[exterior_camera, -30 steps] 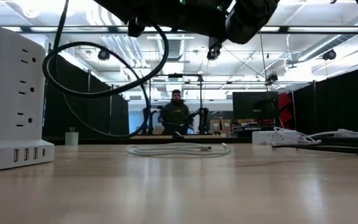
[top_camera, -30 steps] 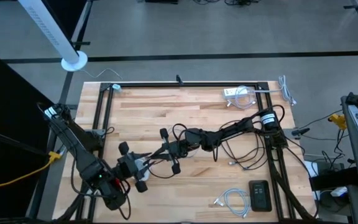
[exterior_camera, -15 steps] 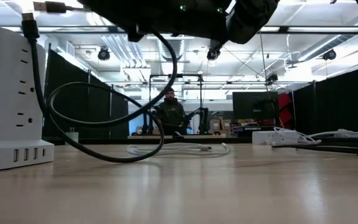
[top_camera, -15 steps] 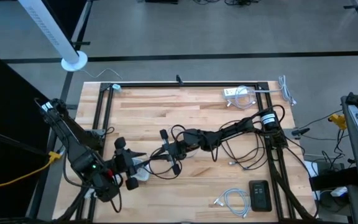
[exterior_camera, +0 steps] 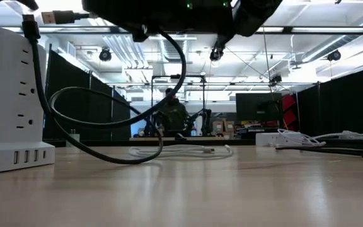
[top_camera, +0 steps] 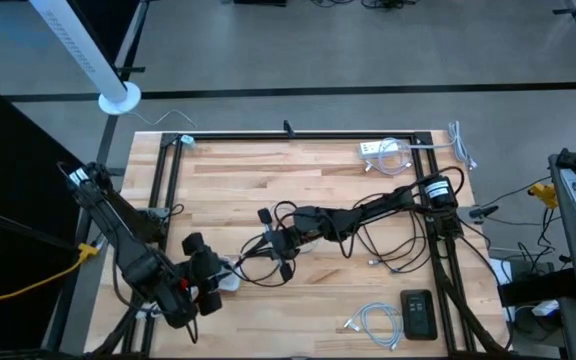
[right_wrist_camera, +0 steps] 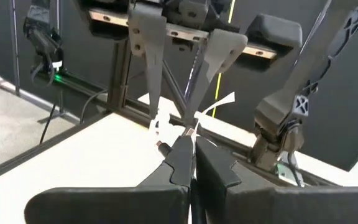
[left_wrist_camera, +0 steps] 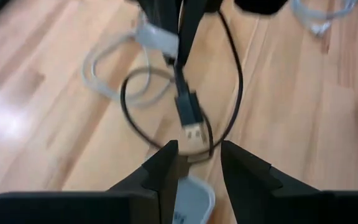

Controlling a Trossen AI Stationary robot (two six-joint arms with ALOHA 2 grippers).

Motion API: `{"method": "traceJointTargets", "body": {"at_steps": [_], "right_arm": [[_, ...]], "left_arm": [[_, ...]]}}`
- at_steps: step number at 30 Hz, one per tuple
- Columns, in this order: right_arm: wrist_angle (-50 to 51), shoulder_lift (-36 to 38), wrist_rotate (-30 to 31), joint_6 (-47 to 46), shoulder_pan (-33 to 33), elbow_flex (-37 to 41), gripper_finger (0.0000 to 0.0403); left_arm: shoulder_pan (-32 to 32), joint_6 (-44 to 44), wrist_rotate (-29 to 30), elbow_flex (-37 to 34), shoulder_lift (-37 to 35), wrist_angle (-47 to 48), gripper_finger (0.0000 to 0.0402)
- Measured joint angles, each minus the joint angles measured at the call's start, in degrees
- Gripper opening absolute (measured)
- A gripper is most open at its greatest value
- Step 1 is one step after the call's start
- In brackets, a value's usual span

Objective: Plug in charger cables
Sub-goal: Insert the left black charger cable into the bottom white outlet extension

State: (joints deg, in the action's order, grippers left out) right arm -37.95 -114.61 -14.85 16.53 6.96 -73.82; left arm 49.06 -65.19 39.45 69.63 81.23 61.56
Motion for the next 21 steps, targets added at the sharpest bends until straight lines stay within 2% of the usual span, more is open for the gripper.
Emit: {"method": "traceJointTargets", "body": {"at_steps": [5,15,21], "right_arm": [[1.75,0.00,0.00,-0.02,0.15,0.00,0.0000],[1.70,-0.04,-0.03,-0.02,0.26,0.00,0.0000],[1.70,-0.04,-0.04,-0.16,0.26,0.00,0.0000]], "left_arm": [[-0.04,-3.41,-1.12,-0.02,-0.13,6.08,0.0103],[-0.10,-3.50,3.31,-0.02,-2.85,7.25,0.0103],[-1.15,-10.26,3.29,-0.02,-3.09,11.97,0.0114]]}}
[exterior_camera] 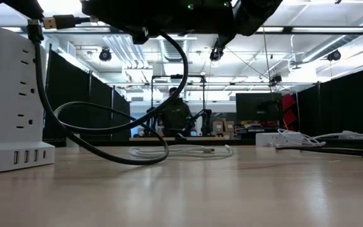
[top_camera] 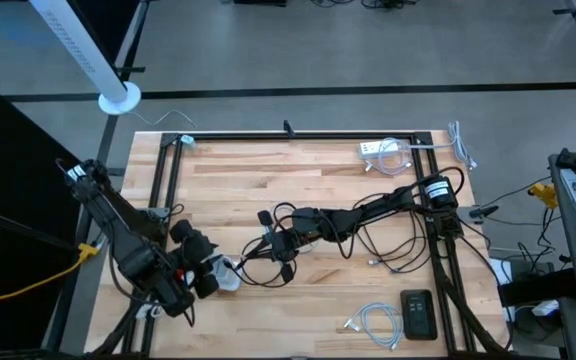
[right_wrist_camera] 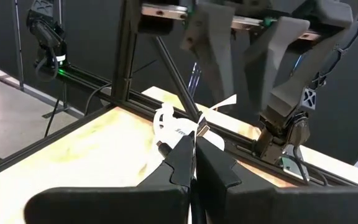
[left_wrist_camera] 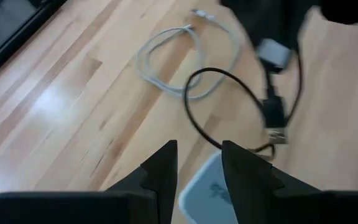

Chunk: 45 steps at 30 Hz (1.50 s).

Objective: Plug in charger cables
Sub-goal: Insert the left black charger cable into the bottom white outlet extension

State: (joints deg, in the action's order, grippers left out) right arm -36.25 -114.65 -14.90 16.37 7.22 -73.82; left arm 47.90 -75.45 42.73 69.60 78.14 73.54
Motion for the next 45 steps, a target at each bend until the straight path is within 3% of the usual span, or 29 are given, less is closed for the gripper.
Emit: {"method": "traceJointTargets", "body": {"at_steps": [11,17,22,26,37,45], "right_arm": [[0.02,-0.02,-0.08,-1.41,0.02,0.00,0.0000],[0.02,-0.07,-0.07,-1.41,0.02,0.00,0.0000],[0.04,-0.07,-0.07,-2.13,0.02,0.00,0.0000],[0.14,-0.07,-0.07,-2.24,0.02,0.00,0.0000],[0.61,-0.09,-0.07,-2.44,0.02,0.00,0.0000],[1.51,-0.09,-0.07,-2.42,0.02,0.00,0.0000]], "left_arm": [[-2.30,1.92,-8.40,0.00,-4.79,-5.47,0.0216],[-10.95,13.48,-22.20,0.00,-7.80,-10.69,0.0245],[-20.28,22.74,-34.83,0.00,-7.73,-11.68,0.0240],[-24.98,28.02,-40.66,-0.02,-6.52,-10.69,0.0228],[-26.41,33.46,-44.30,-0.52,-3.82,-10.58,0.0200],[-26.43,33.92,-48.04,-6.05,-3.57,-15.64,0.0168]]}}
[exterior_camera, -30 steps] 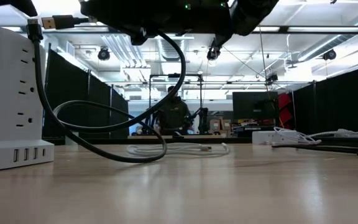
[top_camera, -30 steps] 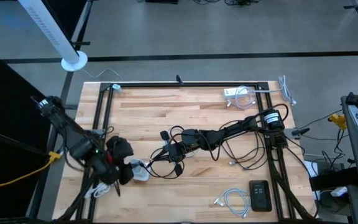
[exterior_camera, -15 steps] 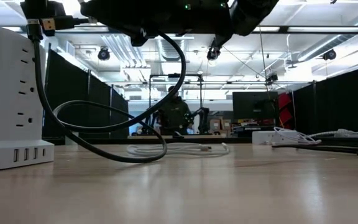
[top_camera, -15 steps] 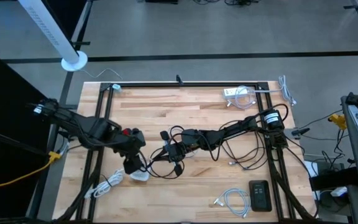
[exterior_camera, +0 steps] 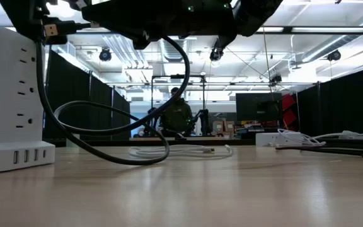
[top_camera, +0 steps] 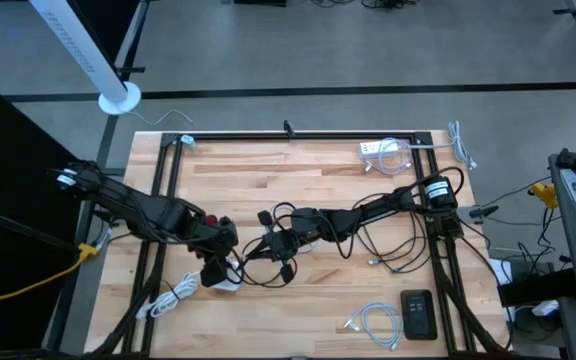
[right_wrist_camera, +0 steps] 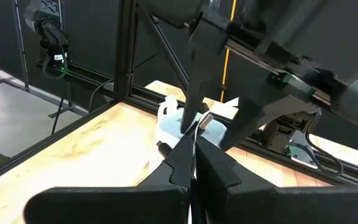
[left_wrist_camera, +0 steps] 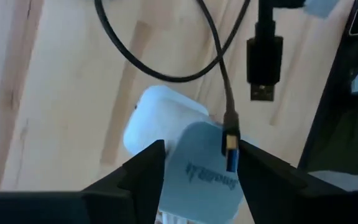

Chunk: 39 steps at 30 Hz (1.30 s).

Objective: Plug in charger cables
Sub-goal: Insert the left black charger cable into the bottom white outlet extension

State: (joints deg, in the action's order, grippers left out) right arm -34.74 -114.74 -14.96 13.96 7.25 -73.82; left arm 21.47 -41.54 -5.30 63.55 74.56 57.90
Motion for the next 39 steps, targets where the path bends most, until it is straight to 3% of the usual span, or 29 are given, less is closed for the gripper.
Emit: {"method": "traceJointTargets", "body": {"at_steps": [12,20,23,27,32,35,39], "right_arm": [[-0.02,0.00,0.00,0.07,0.00,0.00,0.0000],[2.22,0.13,0.04,1.82,0.00,0.00,0.0000],[8.75,1.14,1.28,4.53,0.16,0.00,0.0000],[22.19,3.12,7.95,7.13,0.39,-0.04,0.0000],[40.89,4.82,8.53,7.08,-0.43,-0.04,0.0000],[50.97,5.03,8.57,6.23,-1.62,-0.04,0.0011],[62.26,6.41,9.21,3.19,-3.78,-0.02,0.0065]], "left_arm": [[0.09,0.35,-1.57,0.50,-0.48,-3.50,0.0112],[0.09,0.34,-1.50,0.50,-0.55,-3.43,0.0110],[0.17,-0.73,-1.63,0.50,-0.70,-3.41,0.0114],[1.46,-3.48,-2.54,0.50,-0.86,-3.53,0.0112],[5.59,-6.86,-2.57,1.02,-1.22,-4.12,0.0104],[8.24,-7.76,1.17,3.06,-1.57,-4.32,0.0103],[11.98,-7.85,8.81,5.92,-1.92,-3.74,0.0103]]}}
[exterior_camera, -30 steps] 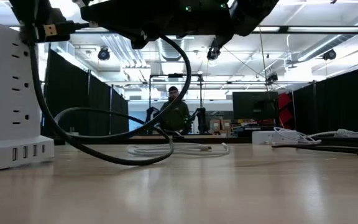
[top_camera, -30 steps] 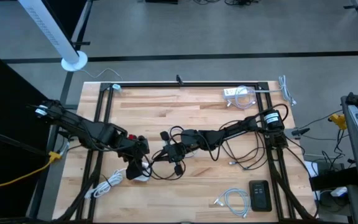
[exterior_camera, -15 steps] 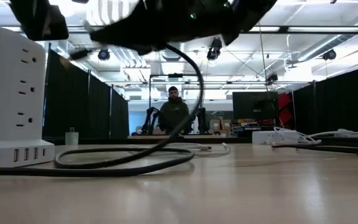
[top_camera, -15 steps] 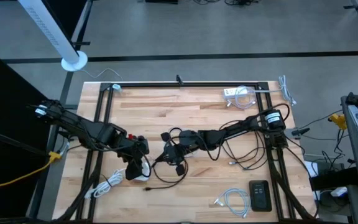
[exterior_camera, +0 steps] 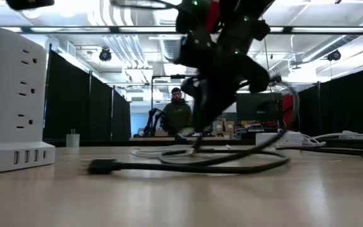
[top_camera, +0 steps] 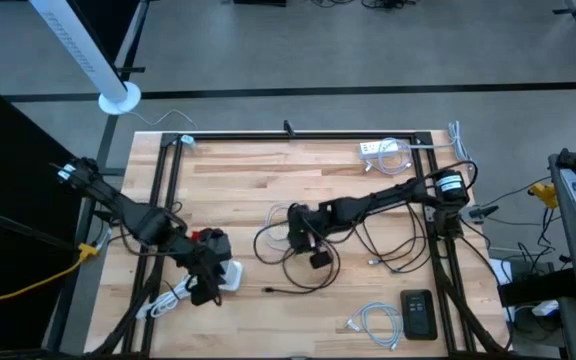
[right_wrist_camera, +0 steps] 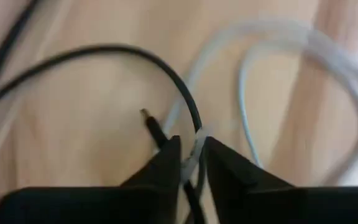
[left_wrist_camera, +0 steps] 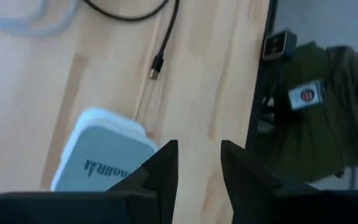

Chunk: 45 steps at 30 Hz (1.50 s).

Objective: Plug in charger cables
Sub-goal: Insert the left black charger cable into the bottom white outlet extension

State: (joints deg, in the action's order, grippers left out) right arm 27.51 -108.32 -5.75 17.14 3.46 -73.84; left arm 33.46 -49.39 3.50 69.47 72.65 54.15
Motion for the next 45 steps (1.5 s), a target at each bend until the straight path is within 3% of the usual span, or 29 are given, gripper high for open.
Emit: {"method": "traceJointTargets", "body": {"at_steps": [3,8,14,18,26,40,45], "right_arm": [[3.25,1.46,0.19,-3.02,-0.39,0.04,0.0122],[-0.33,4.19,-0.33,-6.68,1.96,0.05,0.0209],[-19.89,0.73,-9.14,-14.25,6.68,0.04,0.0258],[-29.43,-5.00,-8.11,-20.39,10.35,0.16,0.0249],[-33.23,-10.31,7.59,-30.50,13.98,0.20,0.0201],[-39.21,-16.66,8.21,-41.81,15.36,-0.09,0.0165],[-39.30,-16.71,10.29,-42.25,15.46,-0.02,0.0114]], "left_arm": [[2.12,-0.04,3.47,1.24,-0.37,0.16,0.0103],[3.17,-0.04,6.04,1.77,-0.84,0.48,0.0103],[3.17,1.06,7.37,1.77,-1.01,0.84,0.0103],[3.27,2.07,7.83,1.75,-1.10,0.94,0.0103],[3.27,4.38,7.94,1.72,-1.45,1.77,0.0103],[3.32,5.17,7.96,1.68,-1.56,2.99,0.0103],[3.32,5.21,7.98,1.68,-1.60,2.96,0.0103]]}}
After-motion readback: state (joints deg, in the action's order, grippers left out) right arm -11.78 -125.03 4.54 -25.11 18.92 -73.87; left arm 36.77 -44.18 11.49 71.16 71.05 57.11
